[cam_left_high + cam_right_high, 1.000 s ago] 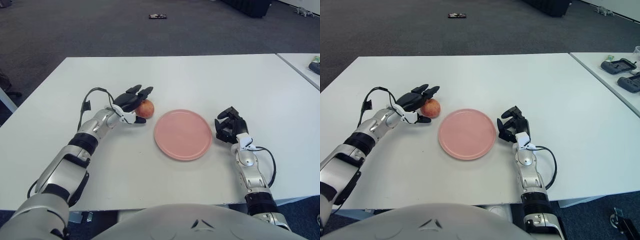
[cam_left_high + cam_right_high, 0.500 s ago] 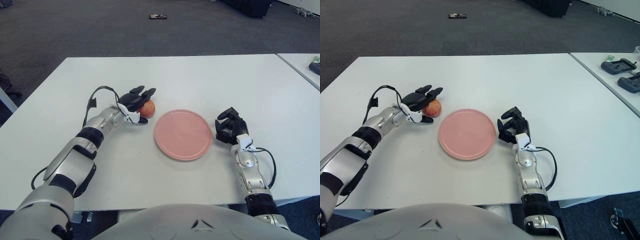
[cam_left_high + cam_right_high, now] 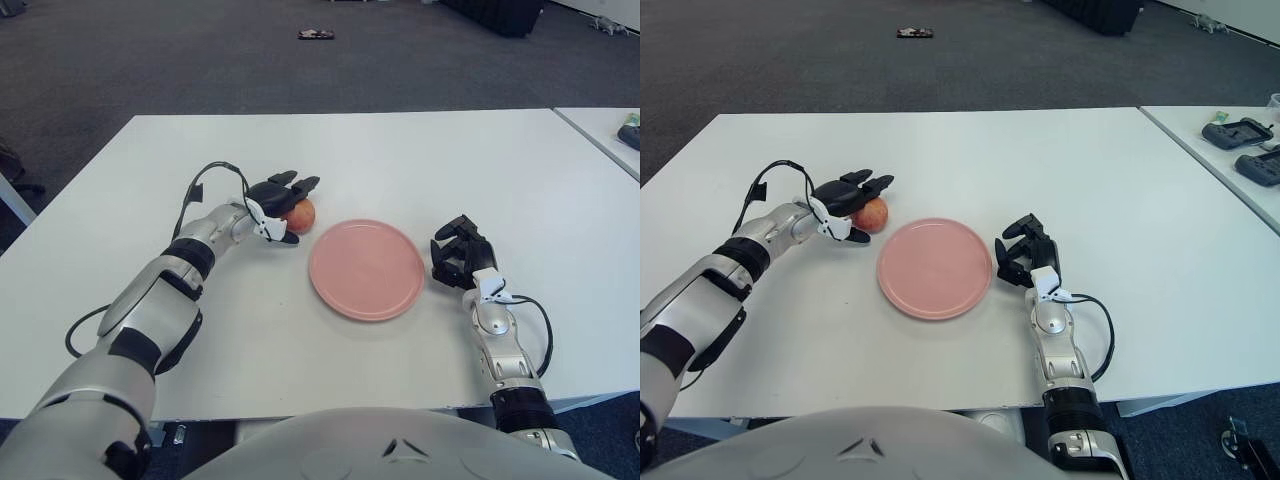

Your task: Put the apple into the plate.

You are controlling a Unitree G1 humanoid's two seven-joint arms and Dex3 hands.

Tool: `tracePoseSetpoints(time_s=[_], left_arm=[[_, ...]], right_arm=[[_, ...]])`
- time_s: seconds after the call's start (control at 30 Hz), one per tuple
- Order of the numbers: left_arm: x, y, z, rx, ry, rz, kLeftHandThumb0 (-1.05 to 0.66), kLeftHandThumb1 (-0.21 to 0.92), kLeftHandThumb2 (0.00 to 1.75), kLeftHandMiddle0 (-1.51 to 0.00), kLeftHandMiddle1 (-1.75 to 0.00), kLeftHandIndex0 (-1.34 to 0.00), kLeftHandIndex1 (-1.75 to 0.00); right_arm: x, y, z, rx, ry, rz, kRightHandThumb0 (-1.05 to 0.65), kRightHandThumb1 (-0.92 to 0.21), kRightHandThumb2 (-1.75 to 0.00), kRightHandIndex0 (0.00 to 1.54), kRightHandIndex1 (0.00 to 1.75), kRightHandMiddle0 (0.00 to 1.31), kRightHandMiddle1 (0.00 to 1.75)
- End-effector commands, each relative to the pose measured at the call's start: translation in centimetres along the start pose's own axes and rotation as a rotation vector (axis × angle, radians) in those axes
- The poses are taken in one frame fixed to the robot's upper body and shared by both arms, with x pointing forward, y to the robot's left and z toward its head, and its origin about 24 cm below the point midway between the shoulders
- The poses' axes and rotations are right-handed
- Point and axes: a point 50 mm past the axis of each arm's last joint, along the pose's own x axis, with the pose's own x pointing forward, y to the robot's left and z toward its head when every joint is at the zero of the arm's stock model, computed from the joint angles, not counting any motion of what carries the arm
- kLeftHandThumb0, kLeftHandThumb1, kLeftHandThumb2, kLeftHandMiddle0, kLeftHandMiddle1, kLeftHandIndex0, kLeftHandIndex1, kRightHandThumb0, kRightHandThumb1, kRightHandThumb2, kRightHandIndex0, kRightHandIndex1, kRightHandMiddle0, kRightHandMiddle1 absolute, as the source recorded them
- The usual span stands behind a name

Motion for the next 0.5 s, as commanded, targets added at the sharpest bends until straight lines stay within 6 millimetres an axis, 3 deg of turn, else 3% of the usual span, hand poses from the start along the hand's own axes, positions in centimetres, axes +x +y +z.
tracePoseSetpoints(time_s=[0.0, 0.17, 0.27, 0.37, 0.47], left_arm=[[-0.15, -2.81, 0.35, 0.017, 0.004, -0.148, -1.03, 0.67, 0.69, 0.0, 0.0, 0.0, 0.0], [-0.06, -2.97, 0.33, 0.021, 0.014, -0.173, -1.0, 0.68, 0.7, 0.0, 0.0, 0.0, 0.0], [0.0, -3.04, 0.26, 0.024, 0.027, -0.197, -0.96, 0.64, 0.74, -0.01, -0.01, 0.0, -0.11], [0.03, -3.07, 0.17, 0.028, 0.039, -0.211, -0.92, 0.56, 0.8, -0.01, -0.5, 0.0, -0.66], [0.01, -3.09, 0.12, 0.031, 0.039, -0.217, -0.9, 0.5, 0.85, 0.0, -0.86, 0.0, -1.0]], right_arm=[[-0.99, 0.0, -2.09, -0.027, 0.113, 0.024, -0.42, -0.52, -1.07, 0.71, 1.64, 0.45, 1.75], [-0.97, -0.01, -2.06, -0.024, 0.111, 0.022, -0.41, -0.52, -1.07, 0.7, 1.63, 0.45, 1.75], [-0.96, -0.03, -2.07, -0.026, 0.116, 0.02, -0.41, -0.52, -1.07, 0.69, 1.62, 0.45, 1.75], [-0.96, -0.05, -2.07, -0.028, 0.117, 0.018, -0.41, -0.52, -1.07, 0.68, 1.62, 0.45, 1.75], [-0.96, -0.06, -2.05, -0.028, 0.113, 0.017, -0.41, -0.52, -1.07, 0.68, 1.62, 0.45, 1.75]])
